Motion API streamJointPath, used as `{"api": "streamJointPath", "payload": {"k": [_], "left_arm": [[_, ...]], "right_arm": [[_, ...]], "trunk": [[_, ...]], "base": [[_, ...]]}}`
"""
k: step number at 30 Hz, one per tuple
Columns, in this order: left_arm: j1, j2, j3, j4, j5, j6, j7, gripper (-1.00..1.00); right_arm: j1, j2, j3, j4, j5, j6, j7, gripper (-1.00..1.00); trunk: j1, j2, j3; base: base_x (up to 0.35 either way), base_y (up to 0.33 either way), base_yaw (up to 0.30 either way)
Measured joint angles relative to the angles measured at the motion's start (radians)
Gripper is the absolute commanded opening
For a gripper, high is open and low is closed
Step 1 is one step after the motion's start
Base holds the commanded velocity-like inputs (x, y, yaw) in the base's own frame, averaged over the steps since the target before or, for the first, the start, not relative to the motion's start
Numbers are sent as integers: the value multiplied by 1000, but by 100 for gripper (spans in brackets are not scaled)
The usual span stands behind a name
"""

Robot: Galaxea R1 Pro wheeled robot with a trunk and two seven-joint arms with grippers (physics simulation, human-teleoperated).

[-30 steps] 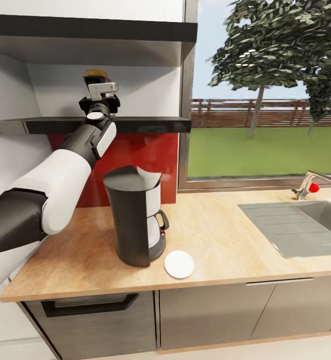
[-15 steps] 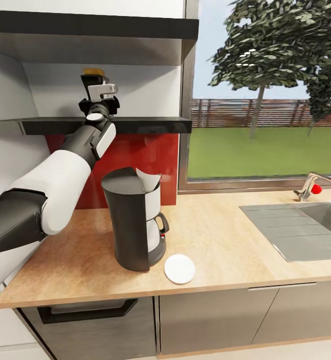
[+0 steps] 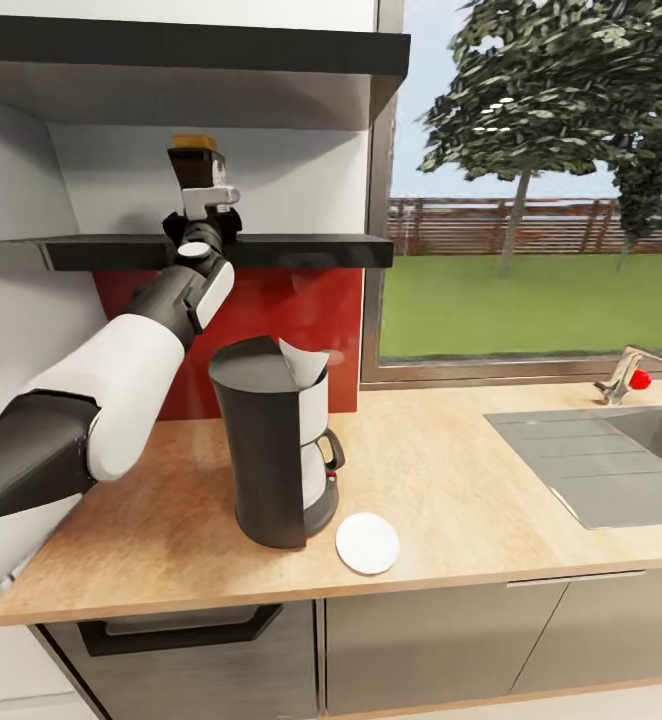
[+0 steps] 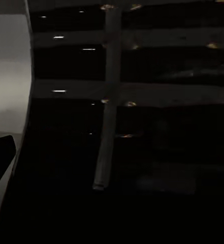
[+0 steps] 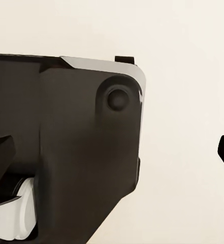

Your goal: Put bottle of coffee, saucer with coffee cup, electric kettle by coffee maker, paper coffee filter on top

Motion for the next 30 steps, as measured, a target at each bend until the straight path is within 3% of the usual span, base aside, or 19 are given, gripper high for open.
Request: {"api": "streamJointPath", "payload": {"k": [2,3,30], "left_arm": [[5,0,-1,-2,-1,0,0,100],[6,0,-1,-4,-2,0,0,-100],[8,0,-3,-9,-4,11,0,-100]], "right_arm": [[0,0,0,0,0,0,0,100],[0,0,0,0,0,0,0,100],[0,1,1,0,0,0,0,100]], "trunk": [[0,0,0],[0,0,0],[0,-1,0]], "base": [[0,1,0],[0,0,0],[0,0,0]]}}
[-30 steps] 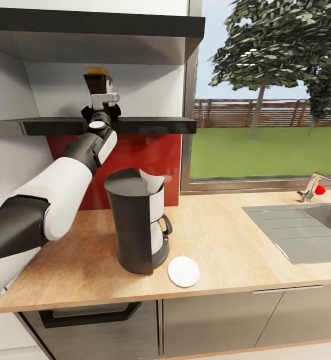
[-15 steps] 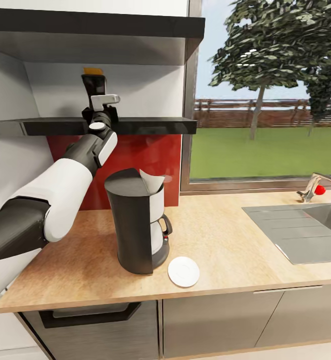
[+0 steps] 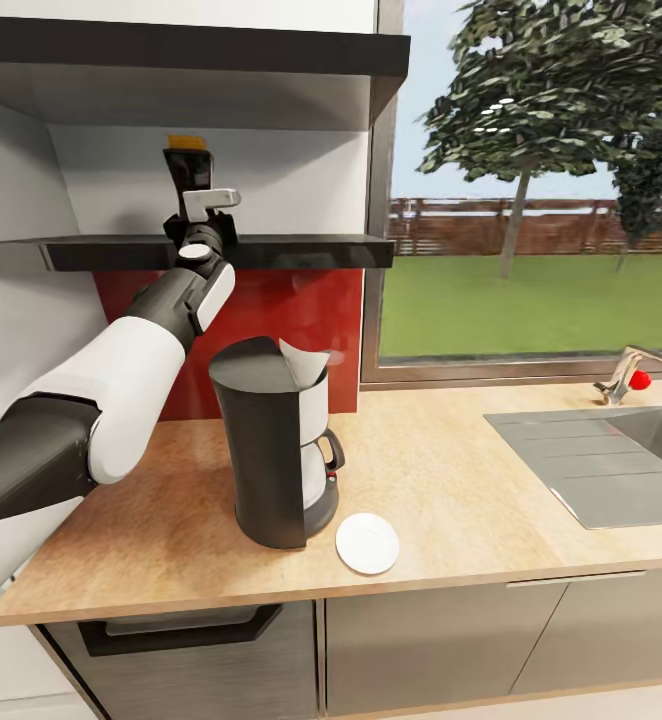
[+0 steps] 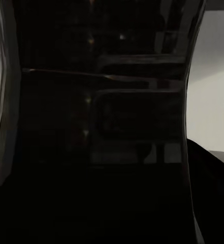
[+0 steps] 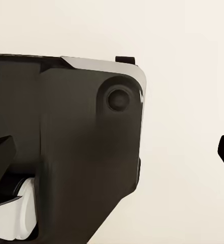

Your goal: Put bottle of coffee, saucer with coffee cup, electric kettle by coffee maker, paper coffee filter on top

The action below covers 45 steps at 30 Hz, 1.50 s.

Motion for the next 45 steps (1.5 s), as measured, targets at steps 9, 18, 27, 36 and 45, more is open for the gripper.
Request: {"api": "streamJointPath", "payload": {"k": [9,18,27,36,45], "left_arm": [[1,-1,0,-109,2,93,-2,-100],[1,0,-1,-129,2,103,-3,-100],[14,-1,-1,-129,3,102,-3,-100],[73,0,-2,-168,2,101,-10,-100],[224,8,-3,-423,3,179,-88,-100]], "right_arm": [[0,2,-1,-1,-1,0,0,100],[0,2,-2,-2,-2,0,0,100],[0,2,-1,-3,0,0,0,100],[0,2,-1,-3,-2,0,0,100],[0,2,-1,-3,-2,0,0,100]], "trunk": [[1,1,0],[1,1,0],[1,1,0],[0,1,0],[0,1,0]], "base": [[-61,0,0],[-315,0,0],[-305,0,0],[-34,0,0],[-1,0,0]]}}
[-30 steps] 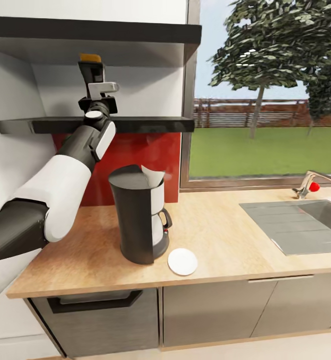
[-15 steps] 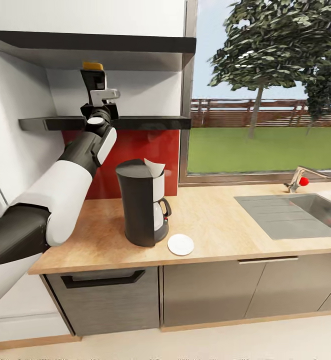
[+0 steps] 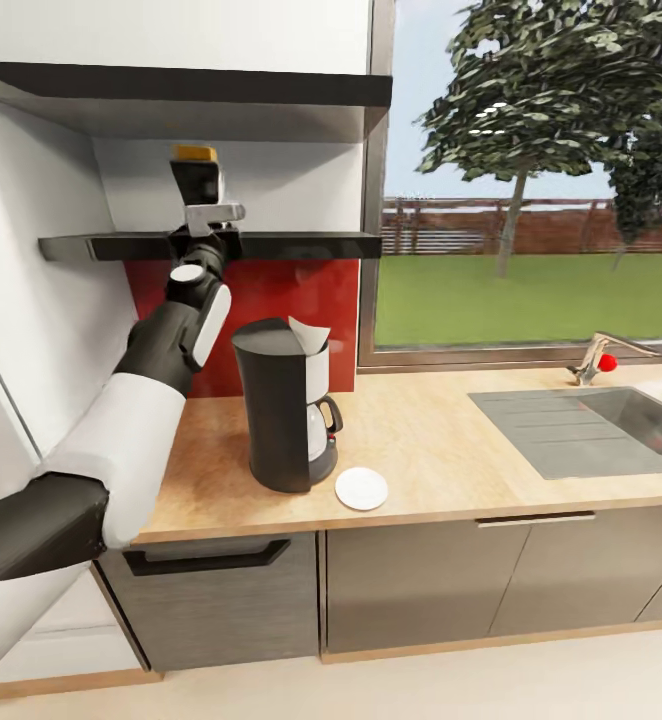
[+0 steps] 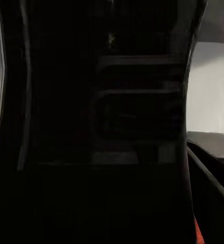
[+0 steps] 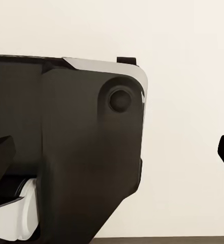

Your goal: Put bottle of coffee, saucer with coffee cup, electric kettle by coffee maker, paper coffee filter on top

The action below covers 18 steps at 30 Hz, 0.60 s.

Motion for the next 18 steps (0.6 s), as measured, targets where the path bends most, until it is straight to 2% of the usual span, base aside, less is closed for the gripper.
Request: {"api": "streamJointPath", "payload": {"k": [1,3,5,8,10,12,15,18], "left_arm": [[23,4,1,-40,-1,21,-25,-100],[74,33,4,-143,-2,65,-106,-100],[117,78,7,-242,1,106,-185,-100],[162,134,25,-338,5,169,-282,-100],[192,162,57,-390,4,199,-356,-100],[227,181,103,-437,3,214,-428,-100],[290,202,176,-499,1,222,-509,-100],[363,231,222,-548,2,224,-576,-100]], "right_arm": [[0,0,0,0,0,0,0,100],[0,0,0,0,0,0,0,100],[0,0,0,0,0,0,0,100],[0,0,0,0,0,0,0,100],[0,0,0,-1,0,0,0,100],[0,1,0,-1,0,0,0,100],[0,1,0,-1,0,0,0,100],[0,2,0,-2,0,0,0,100]], "trunk": [[0,0,0],[0,0,0],[0,0,0],[0,0,0],[0,0,0],[0,0,0],[0,0,0],[0,0,0]], "base": [[0,0,0],[0,0,0],[0,0,0],[0,0,0],[0,0,0],[0,0,0],[0,0,0],[0,0,0]]}}
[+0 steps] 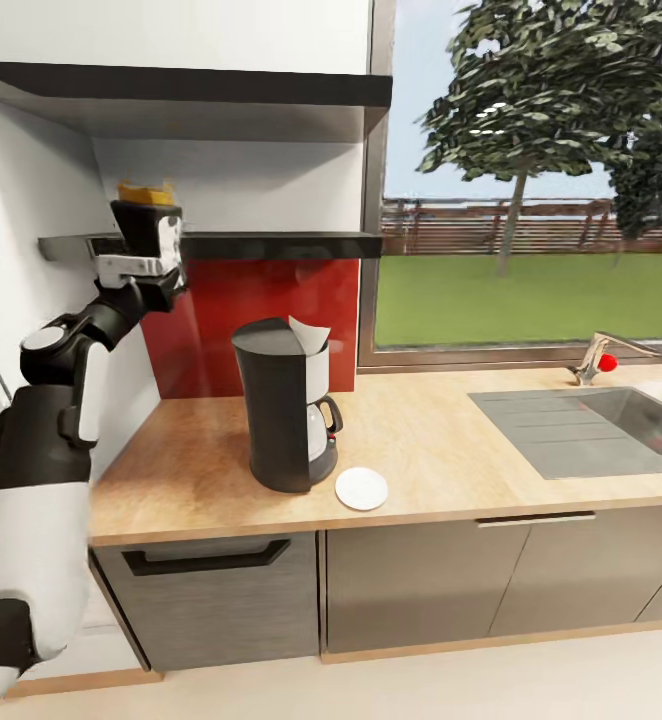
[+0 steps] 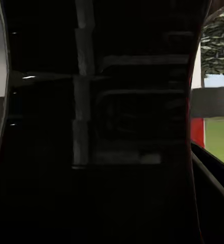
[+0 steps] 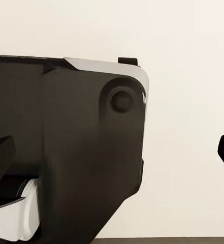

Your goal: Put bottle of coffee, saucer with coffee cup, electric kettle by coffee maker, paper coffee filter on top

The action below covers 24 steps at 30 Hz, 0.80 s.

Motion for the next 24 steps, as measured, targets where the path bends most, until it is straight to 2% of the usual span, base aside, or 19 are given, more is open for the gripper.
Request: {"api": "streamJointPath", "payload": {"k": [1,2,3,4,5,6,7,10,13,17,20,24], "left_arm": [[26,11,10,-13,0,0,-18,-100],[93,28,37,-48,5,-4,-43,-100],[132,31,51,-42,-4,-7,-48,-100],[162,32,62,-50,-2,-11,-52,-100],[214,34,75,-56,3,-15,-54,-100],[261,35,81,-46,-3,-24,-54,-100],[283,35,82,-53,-3,-34,-52,-100],[377,34,92,-42,-9,-137,-38,-100],[459,27,103,14,-9,-250,33,-100],[487,24,102,117,-5,-357,114,-100],[494,20,99,250,-1,-474,180,-100],[495,-7,97,358,2,-532,207,-100]], "right_arm": [[0,1,0,0,0,0,0,100],[0,3,1,0,1,0,0,100],[0,3,1,-1,1,0,0,100],[0,4,1,-1,1,0,0,100],[0,5,1,-1,1,0,0,100],[0,5,0,-1,1,0,0,100],[-1,5,0,-2,1,0,0,100],[0,5,-1,-2,1,0,0,100],[0,6,-1,-6,1,0,0,100],[0,6,-1,-7,1,-1,0,100],[0,2,0,-7,3,-1,0,100],[0,-2,0,-4,3,0,0,100]], "trunk": [[0,0,0],[0,-1,0],[0,1,0],[0,0,0],[0,-1,0],[0,1,0],[0,0,0],[0,0,0],[0,0,0],[0,0,0],[0,0,0],[0,0,0]], "base": [[0,0,0],[0,0,0],[0,0,0],[0,0,0],[0,0,0],[0,0,0],[0,0,0],[0,0,0],[0,0,0],[0,0,0],[0,0,0],[0,0,0]]}}
